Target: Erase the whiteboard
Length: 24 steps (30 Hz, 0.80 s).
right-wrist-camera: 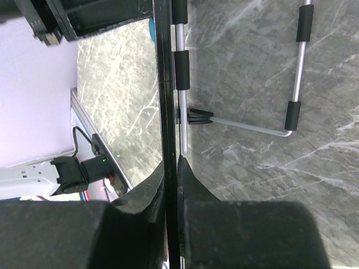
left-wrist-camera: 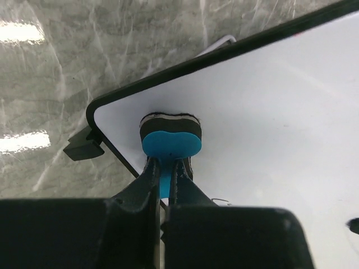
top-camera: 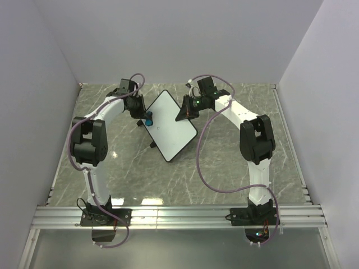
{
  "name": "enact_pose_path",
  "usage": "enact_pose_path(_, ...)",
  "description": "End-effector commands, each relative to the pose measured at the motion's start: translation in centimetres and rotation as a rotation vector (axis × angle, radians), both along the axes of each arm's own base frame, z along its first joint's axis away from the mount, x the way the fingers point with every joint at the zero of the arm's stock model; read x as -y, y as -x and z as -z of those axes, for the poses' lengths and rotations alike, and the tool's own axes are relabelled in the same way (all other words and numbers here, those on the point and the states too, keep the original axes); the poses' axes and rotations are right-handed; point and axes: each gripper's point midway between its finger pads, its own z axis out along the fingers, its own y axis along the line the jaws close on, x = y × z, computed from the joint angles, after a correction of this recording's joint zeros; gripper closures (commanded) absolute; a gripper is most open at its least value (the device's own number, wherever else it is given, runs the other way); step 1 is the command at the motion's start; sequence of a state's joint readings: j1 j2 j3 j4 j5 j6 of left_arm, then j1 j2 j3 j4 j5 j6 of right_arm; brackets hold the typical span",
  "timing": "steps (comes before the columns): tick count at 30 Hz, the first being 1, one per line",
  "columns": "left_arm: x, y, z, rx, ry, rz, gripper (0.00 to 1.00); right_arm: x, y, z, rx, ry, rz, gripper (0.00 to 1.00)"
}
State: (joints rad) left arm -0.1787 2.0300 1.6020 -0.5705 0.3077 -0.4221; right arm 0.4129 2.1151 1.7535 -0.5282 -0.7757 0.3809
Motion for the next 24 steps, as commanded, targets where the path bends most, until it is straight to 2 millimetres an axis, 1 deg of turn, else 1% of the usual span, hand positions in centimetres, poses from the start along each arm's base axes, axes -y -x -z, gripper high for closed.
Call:
enact_pose_path(1,6.7,2.3,2.0,0.05,0.042,0.161,1.0,-0.7,5.2,1.9,-0.153,0.083,-0.072,1.0)
enact_pose_path(2,7.6,2.9,1.3,0.066,0.051,0.188,1.0,-0.8,5.1,1.9,-0.15,0.082,-0.07,1.0)
enact_pose_path(4,9.6,4.4,0.6,0.07,0.071,0.249,1.0,-0.9,5.2,1.8,-0.153,0.079,-0.07,1.0)
enact_pose_path(5,11.1,5.8,0.1,0.077,0.077,0.291,1.0,-0.8,5.2,2.0,-0.154,0.082,-0.069,1.0)
enact_pose_path(6,11.8,6.4,-0.3,0.084,0.08,0.31,1.0,-0.8,5.1,1.9,-0.15,0.08,-0.067,1.0)
enact_pose_path(7,12.9,7.6,-0.3,0.08,0.079,0.34,1.0,-0.9,5.1,1.8,-0.15,0.078,-0.068,1.0)
enact_pose_path(8,13.5,8.2,-1.2,0.096,0.093,0.355,1.0,-0.9,5.2,1.8,-0.15,0.078,-0.068,1.0)
enact_pose_path(10,14.8,9.5,-1.8,0.104,0.119,0.4,1.0,-0.9,5.2,1.6,-0.152,0.073,-0.065,1.0)
enact_pose_path(11,15.1,9.8,-2.7,0.115,0.133,0.41,1.0,-0.9,5.2,1.6,-0.15,0.074,-0.066,1.0)
enact_pose_path(13,15.8,10.4,-3.7,0.128,0.156,0.434,1.0,-0.9,5.2,1.4,-0.148,0.07,-0.065,1.0)
enact_pose_path(14,15.8,10.5,-4.7,0.146,0.167,0.437,1.0,-0.9,5.2,1.4,-0.15,0.069,-0.064,1.0)
enact_pose_path(15,15.8,10.7,-5.1,0.152,0.176,0.441,1.0,-0.9,5.2,1.3,-0.148,0.069,-0.063,1.0)
enact_pose_path(17,15.2,10.3,-5.7,0.178,0.155,0.415,1.0,-0.9,5.3,1.4,-0.151,0.068,-0.063,1.0)
enact_pose_path(18,14.8,10.2,-5.5,0.18,0.145,0.407,0.99,-0.9,5.3,1.3,-0.152,0.066,-0.062,1.0)
enact_pose_path(21,12.5,9.1,-3.2,0.139,0.106,0.346,1.0,-0.9,5.5,1.4,-0.152,0.066,-0.063,1.0)
enact_pose_path(22,11.0,8.2,-1.9,0.112,0.104,0.307,1.0,-0.8,5.6,1.4,-0.154,0.067,-0.062,1.0)
enact_pose_path(24,9.1,7.4,-0.3,0.081,0.092,0.258,1.0,-0.7,5.7,1.4,-0.152,0.069,-0.063,1.0)
